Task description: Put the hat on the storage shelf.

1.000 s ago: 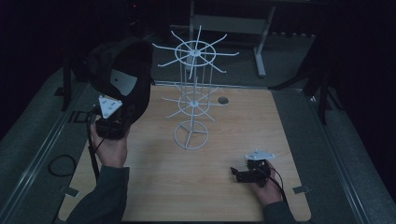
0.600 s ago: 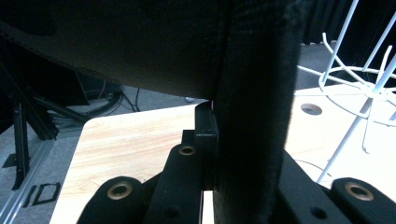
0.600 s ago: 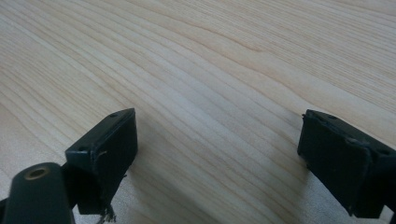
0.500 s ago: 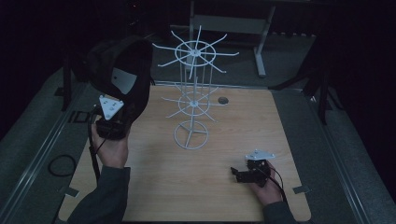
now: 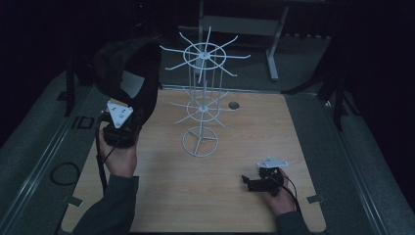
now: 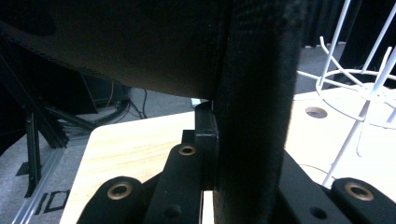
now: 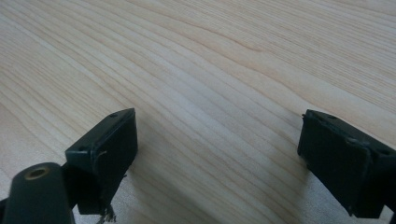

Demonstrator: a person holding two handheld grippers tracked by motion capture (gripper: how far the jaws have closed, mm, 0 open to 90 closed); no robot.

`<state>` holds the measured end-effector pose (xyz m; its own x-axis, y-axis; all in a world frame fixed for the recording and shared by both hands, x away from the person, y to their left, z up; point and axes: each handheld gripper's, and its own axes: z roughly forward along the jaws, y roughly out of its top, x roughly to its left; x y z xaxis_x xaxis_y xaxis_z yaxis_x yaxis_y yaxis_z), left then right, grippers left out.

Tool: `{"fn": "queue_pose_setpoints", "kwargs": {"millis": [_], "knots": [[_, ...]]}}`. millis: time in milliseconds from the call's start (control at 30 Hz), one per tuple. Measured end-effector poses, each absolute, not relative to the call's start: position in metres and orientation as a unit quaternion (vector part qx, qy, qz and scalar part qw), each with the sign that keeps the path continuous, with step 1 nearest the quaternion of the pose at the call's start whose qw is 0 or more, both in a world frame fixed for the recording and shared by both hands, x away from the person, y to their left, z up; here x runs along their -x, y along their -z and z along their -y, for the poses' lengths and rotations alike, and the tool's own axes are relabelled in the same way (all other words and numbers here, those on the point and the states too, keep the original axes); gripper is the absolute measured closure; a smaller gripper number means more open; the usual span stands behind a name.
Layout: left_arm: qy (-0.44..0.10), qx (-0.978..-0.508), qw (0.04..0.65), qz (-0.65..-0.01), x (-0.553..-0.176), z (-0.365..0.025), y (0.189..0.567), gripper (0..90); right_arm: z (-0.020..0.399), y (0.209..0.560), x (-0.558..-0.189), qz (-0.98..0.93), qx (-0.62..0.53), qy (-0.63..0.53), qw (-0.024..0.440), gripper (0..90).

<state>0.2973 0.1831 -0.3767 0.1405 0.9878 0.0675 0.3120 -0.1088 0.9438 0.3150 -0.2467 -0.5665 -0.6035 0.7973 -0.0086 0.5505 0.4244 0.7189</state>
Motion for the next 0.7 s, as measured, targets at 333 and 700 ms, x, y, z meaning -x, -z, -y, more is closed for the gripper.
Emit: {"fn": "queue_pose_setpoints", "kwargs": {"millis": [333, 700], "knots": [[-0.410, -0.628, 0.418, -0.513, -0.298, -0.175, 0.377, 86.7, 0.247, 0.567, -0.315, -0.825, -0.408, -0.348, 0.177, 11.9], [-0.421, -0.629, 0.412, -0.508, -0.297, -0.169, 0.377, 86.6, 0.247, 0.567, -0.315, -0.825, -0.408, -0.348, 0.177, 11.9]]}}
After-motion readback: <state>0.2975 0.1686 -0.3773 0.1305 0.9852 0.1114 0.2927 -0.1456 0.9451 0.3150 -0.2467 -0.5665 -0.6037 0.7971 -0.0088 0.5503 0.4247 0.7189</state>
